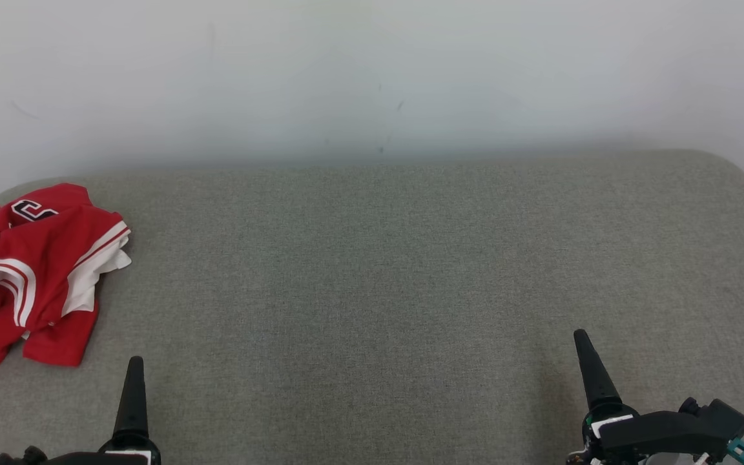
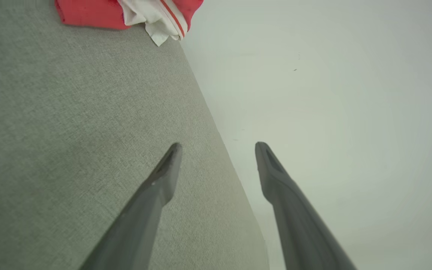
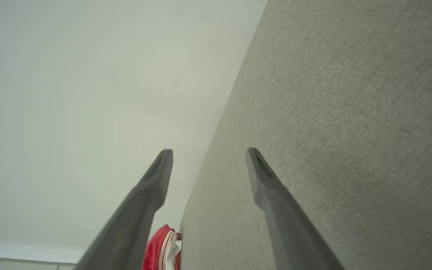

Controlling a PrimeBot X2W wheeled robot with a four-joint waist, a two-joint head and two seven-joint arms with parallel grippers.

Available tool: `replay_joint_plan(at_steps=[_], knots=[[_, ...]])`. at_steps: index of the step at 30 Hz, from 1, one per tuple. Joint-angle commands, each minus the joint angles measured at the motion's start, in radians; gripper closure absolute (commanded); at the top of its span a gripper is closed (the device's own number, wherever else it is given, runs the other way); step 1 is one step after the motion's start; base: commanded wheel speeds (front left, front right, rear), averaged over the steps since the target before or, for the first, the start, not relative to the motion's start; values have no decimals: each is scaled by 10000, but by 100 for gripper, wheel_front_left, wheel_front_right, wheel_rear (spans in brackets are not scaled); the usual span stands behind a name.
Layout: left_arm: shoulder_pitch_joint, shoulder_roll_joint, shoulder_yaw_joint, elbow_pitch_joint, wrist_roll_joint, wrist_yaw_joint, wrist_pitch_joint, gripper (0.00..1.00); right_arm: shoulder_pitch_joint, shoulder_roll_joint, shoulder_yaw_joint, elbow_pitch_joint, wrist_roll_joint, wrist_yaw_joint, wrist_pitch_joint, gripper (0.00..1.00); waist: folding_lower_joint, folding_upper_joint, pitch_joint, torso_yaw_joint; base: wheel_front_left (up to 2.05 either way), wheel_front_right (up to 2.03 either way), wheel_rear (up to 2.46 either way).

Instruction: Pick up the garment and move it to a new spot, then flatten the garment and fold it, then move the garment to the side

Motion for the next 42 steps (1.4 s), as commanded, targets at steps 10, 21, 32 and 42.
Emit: replay_joint_plan(at_steps=[10,21,32,42], knots=[[90,37,-199,-581,2833,228,-493,0,5,-16,303,-410,-2355,-6,-480,0,0,0,19,17,0,0,0],[219,41,-404,-749,4966,460,-831,0,46,-17,495,-523,-4242,-8,-813,0,0,0,11,15,0,0,0],[301,101,-608,-802,6792,674,-1168,0,95,-18,704,-604,-6298,-10,-1147,0,0,0,-14,5,0,0,0],[377,111,-678,-924,7893,742,-1450,0,137,-19,814,-695,-7501,-11,-1428,0,0,0,-32,22,0,0,0]])
